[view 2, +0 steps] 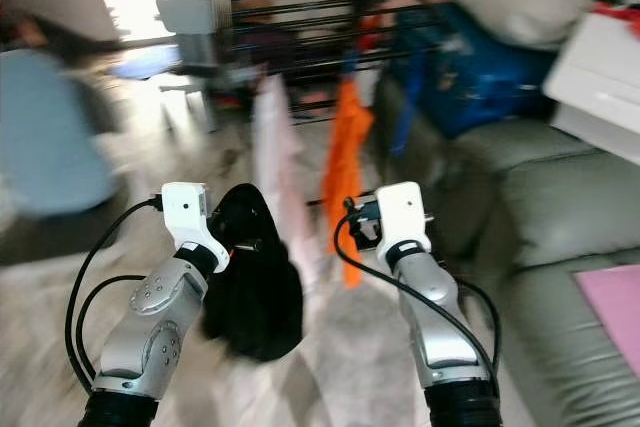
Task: Hang hanger
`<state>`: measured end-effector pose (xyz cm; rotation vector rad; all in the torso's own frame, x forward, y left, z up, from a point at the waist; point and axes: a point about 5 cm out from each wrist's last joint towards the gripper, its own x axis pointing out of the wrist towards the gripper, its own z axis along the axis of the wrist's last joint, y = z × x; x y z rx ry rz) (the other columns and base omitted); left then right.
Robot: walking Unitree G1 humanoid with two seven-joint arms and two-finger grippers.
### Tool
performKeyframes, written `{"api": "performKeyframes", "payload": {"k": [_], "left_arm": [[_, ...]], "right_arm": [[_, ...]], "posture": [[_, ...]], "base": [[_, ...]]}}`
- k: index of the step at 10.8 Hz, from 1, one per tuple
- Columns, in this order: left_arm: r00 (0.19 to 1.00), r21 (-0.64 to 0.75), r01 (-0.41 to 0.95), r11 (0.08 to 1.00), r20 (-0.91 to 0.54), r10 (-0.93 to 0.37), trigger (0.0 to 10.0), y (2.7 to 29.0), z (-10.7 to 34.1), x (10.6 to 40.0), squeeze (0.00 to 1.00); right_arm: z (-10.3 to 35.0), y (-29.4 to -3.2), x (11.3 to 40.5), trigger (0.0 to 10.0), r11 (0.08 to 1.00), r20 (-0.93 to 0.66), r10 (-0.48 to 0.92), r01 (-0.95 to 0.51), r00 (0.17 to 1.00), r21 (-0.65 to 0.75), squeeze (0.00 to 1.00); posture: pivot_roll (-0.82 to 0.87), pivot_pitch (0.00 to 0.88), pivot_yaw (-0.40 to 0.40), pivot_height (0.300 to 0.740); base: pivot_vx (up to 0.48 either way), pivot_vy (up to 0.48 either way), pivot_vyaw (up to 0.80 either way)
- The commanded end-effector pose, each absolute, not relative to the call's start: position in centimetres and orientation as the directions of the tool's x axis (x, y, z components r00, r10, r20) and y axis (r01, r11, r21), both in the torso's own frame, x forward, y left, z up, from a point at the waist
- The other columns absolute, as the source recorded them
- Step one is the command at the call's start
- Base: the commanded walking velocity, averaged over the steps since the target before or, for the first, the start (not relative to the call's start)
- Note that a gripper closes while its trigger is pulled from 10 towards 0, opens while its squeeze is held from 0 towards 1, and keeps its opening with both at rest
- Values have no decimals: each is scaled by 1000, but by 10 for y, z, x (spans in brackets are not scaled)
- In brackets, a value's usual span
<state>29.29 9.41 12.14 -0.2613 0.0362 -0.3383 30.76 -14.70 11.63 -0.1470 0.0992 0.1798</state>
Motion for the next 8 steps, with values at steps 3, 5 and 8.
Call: {"api": "performKeyframes", "payload": {"k": [3, 5, 8], "left_arm": [[930, -257, 365, 895, 58, -363, 10000, 84, 133, 294, 0], [931, -259, 363, 895, 58, -361, 10000, 84, 133, 295, 0], [935, -266, 348, 899, 33, -353, 10000, 84, 131, 296, 0]], "right_arm": [[118, -154, 309, 10000, 978, -109, 138, -153, 984, -143, 0], [119, -153, 310, 10000, 976, -108, 148, -163, 983, -145, 0], [117, -152, 310, 10000, 975, -118, 152, -168, 981, -144, 0]], "posture": [[-201, 0, 25, 740], [-202, 0, 25, 740], [-201, 0, 25, 740]], "base": [[460, 0, -800], [458, 0, 0], [391, 203, 0]]}}
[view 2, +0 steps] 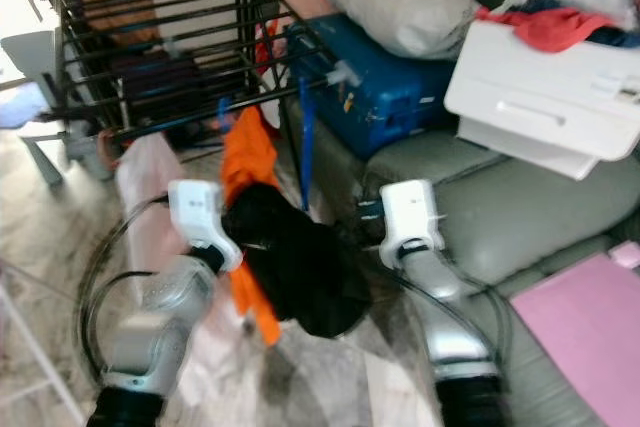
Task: Hang hanger
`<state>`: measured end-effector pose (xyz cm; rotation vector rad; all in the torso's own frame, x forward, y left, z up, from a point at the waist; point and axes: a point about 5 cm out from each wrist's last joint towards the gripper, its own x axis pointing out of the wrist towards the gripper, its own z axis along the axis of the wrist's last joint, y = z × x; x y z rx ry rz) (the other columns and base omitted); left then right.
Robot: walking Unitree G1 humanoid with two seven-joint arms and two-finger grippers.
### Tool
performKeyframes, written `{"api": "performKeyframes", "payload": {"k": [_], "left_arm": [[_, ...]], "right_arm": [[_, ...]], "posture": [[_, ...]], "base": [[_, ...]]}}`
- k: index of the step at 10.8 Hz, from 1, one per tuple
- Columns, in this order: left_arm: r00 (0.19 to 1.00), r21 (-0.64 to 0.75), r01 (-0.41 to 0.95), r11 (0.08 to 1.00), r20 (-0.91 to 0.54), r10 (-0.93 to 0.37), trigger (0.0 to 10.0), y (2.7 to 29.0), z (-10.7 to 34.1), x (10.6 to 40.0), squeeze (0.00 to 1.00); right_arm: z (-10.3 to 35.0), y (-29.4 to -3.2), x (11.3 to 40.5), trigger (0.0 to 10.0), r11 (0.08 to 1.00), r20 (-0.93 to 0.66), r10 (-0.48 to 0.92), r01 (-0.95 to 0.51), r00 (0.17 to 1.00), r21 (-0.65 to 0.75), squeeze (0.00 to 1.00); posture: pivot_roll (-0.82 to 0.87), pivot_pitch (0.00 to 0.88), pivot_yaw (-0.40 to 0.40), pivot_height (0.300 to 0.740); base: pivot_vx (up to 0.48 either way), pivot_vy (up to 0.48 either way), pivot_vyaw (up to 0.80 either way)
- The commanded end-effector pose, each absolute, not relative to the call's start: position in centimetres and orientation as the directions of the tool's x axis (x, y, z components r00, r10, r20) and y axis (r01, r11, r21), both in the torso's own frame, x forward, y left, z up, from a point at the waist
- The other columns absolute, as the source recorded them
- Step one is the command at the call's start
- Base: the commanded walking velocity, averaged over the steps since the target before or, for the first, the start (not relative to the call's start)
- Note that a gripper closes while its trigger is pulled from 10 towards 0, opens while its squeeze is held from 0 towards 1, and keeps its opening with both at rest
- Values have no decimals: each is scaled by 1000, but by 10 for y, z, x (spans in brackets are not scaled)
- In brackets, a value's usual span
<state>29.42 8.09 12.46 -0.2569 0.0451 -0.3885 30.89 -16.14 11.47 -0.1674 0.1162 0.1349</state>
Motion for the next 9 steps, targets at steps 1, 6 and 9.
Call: {"api": "performKeyframes", "payload": {"k": [1, 6, 9], "left_arm": [[937, -268, 342, 901, 27, -348, 10000, 84, 130, 296, 0], [943, -254, 326, 910, 24, -331, 10000, 85, 131, 296, 0], [942, -254, 329, 910, 26, -333, 10000, 83, 131, 296, 0]], "right_arm": [[116, -152, 310, 10000, 975, -120, 153, -170, 981, -144, 0], [115, -152, 310, 10000, 974, -128, 158, -176, 979, -143, 0], [122, -156, 322, 10000, 973, -123, 139, -158, 983, -168, 0]], "posture": [[-201, 0, 25, 740], [-203, 0, 25, 740], [-204, 0, 24, 740]], "base": [[285, 386, 0], [0, 230, 0], [0, 0, 0]]}}
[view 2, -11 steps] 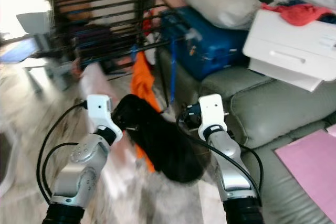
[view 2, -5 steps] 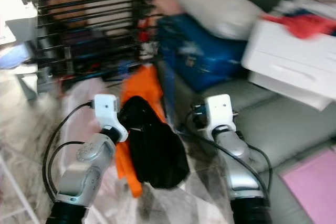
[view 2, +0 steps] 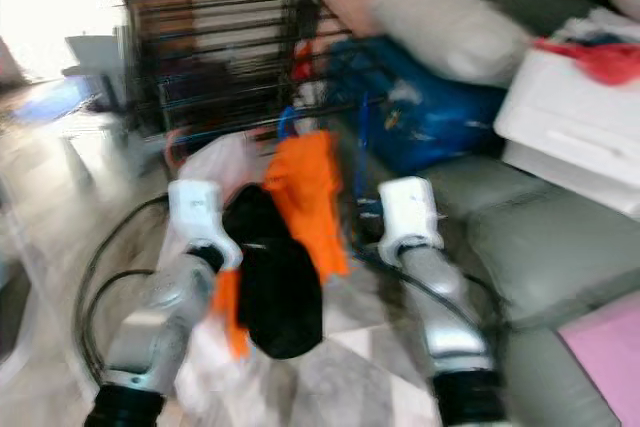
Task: Hang hanger
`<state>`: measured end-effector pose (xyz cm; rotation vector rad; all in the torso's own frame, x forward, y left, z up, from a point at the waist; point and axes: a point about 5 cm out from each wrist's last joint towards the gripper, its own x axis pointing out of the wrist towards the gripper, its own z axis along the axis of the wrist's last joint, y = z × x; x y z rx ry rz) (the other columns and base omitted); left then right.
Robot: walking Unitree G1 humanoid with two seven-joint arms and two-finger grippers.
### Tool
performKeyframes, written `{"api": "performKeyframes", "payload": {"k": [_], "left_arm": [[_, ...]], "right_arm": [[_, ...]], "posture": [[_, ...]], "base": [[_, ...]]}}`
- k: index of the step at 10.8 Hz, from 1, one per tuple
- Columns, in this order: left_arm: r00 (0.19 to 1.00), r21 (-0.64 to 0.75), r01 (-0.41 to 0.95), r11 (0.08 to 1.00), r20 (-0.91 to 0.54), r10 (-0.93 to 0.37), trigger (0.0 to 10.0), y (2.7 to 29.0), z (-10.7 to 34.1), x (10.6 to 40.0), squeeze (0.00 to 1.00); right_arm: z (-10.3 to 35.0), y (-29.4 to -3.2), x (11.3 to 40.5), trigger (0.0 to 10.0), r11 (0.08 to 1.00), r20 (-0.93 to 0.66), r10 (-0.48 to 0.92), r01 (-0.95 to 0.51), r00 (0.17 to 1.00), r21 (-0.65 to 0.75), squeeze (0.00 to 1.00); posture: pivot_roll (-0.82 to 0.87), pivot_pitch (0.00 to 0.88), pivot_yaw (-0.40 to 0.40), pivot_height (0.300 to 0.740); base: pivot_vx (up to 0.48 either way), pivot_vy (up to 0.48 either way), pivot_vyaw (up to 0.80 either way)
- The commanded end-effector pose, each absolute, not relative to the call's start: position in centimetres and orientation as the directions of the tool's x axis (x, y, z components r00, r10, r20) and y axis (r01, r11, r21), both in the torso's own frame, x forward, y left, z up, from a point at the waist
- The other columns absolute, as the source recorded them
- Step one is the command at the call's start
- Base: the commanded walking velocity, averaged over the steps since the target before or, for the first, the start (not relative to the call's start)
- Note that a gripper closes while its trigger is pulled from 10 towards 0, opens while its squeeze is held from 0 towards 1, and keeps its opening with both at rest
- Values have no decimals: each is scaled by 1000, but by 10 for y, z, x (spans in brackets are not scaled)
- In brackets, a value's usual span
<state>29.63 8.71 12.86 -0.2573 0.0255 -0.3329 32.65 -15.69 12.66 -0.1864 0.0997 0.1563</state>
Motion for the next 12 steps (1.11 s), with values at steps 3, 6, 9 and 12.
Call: {"api": "performKeyframes", "payload": {"k": [3, 6, 9, 12], "left_arm": [[926, -263, 375, 889, 70, -370, 10000, 80, 136, 294, 0], [931, -248, 362, 899, 52, -361, 10000, 81, 134, 295, 0], [927, -244, 373, 895, 64, -369, 10000, 81, 135, 295, 0], [926, -239, 376, 895, 67, -371, 10000, 80, 135, 295, 0]], "right_arm": [[125, -157, 327, 10000, 974, -113, 130, -149, 985, -171, 0], [123, -159, 329, 10000, 975, -116, 120, -140, 986, -175, 0], [126, -162, 333, 10000, 975, -112, 113, -132, 987, -177, 0], [122, -160, 331, 10000, 974, -122, 122, -143, 985, -175, 0]], "posture": [[-203, 0, 26, 740], [-205, 1, 34, 740], [-205, 2, 35, 740], [-208, 0, 35, 740]], "base": [[0, 0, 0], [0, 0, 0], [0, 0, 0], [96, 0, -146]]}}
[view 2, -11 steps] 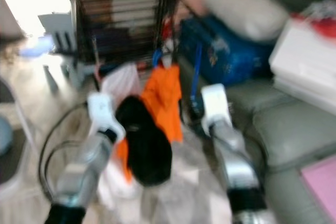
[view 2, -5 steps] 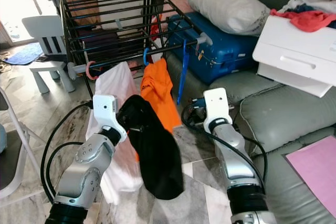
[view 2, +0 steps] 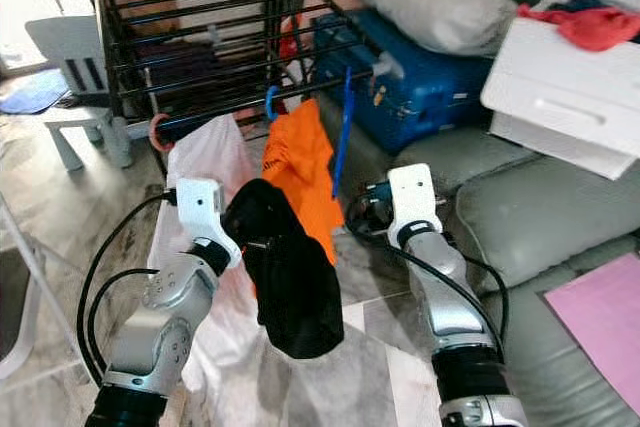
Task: Hang hanger
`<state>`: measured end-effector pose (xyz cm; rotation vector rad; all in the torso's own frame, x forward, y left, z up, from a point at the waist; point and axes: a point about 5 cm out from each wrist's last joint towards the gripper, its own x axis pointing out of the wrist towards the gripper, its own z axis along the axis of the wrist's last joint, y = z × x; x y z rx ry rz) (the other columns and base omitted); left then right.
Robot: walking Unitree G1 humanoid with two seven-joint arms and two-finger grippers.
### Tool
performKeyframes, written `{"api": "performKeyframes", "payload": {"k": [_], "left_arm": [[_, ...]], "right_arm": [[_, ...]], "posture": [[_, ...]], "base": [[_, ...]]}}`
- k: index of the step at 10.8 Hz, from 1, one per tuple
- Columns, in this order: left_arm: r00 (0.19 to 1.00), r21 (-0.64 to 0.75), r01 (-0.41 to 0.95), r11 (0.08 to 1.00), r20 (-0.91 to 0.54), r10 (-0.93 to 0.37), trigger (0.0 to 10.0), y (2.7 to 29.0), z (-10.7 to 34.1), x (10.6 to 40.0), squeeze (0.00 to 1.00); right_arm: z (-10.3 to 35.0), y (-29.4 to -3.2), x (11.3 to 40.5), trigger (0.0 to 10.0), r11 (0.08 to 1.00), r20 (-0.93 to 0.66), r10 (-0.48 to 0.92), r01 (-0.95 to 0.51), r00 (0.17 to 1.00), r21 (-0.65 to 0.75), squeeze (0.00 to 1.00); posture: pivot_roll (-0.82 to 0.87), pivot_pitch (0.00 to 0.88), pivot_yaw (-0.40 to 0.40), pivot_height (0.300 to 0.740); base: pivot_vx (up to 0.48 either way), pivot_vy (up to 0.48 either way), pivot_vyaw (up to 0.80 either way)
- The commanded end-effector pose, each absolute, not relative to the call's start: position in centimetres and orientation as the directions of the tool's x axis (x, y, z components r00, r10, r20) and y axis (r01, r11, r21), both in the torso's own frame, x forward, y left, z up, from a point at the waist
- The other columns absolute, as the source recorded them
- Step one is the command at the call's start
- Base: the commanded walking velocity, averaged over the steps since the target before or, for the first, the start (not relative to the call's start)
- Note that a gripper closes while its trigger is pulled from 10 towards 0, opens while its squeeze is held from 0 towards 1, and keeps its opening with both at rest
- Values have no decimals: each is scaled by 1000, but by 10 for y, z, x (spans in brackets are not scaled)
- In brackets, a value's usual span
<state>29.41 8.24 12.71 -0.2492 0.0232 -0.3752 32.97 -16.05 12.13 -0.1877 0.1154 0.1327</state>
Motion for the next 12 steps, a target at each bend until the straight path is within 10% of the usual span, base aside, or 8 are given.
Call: {"api": "performKeyframes", "payload": {"k": [1, 12], "left_arm": [[926, -240, 376, 895, 68, -371, 10000, 80, 135, 295, 0], [927, -245, 374, 895, 65, -370, 10000, 77, 134, 296, 0]], "right_arm": [[122, -160, 331, 10000, 974, -124, 125, -146, 984, -175, 0], [107, -148, 323, 10000, 955, -201, 210, -245, 957, -167, 0]], "posture": [[-208, 1, 35, 740], [-212, 0, 31, 740]], "base": [[304, 0, 0], [308, 0, 0]]}}
